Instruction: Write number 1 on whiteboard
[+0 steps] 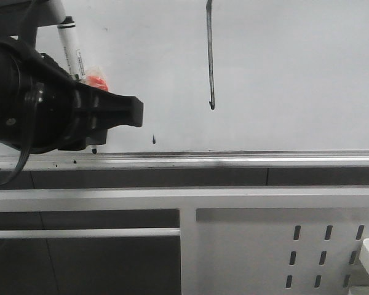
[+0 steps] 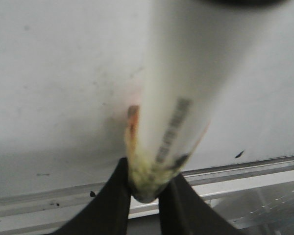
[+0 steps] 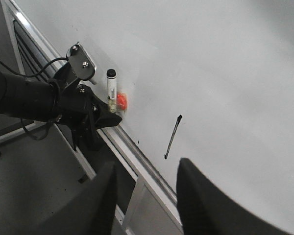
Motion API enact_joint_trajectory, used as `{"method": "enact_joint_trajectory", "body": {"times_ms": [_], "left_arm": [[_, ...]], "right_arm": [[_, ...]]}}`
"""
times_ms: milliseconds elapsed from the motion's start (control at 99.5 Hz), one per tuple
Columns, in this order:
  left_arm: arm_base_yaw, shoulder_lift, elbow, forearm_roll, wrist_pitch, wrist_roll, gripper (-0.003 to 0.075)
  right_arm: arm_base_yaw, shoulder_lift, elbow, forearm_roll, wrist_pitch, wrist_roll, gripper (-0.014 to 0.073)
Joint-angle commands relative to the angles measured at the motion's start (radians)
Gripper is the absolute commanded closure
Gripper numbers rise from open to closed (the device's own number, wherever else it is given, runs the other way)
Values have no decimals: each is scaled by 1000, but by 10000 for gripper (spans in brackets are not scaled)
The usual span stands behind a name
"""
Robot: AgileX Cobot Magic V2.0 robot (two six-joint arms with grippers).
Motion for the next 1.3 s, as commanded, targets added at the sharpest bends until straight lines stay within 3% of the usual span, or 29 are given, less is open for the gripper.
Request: {"method": "enact_joint_trajectory", "body": {"times_ms": [0, 211, 452, 573, 864, 1286], "left_arm": [[12, -30, -41, 41, 97, -16, 739], [12, -30, -41, 41, 65, -16, 706], [12, -30, -41, 41, 65, -14, 451], [12, -32, -41, 41, 58, -14, 384], [12, -72, -41, 41, 49, -2, 378], [12, -176, 25, 41, -65, 23, 384]], "right_arm": [[-7, -2, -32, -14, -63, 3, 342], [-7, -2, -32, -14, -61, 3, 341], [-7, -2, -32, -14, -37, 3, 341], [-7, -2, -32, -14, -37, 3, 341], [-7, -4, -32, -15, -37, 3, 341], [-7, -6, -32, -15, 23, 3, 341]]}}
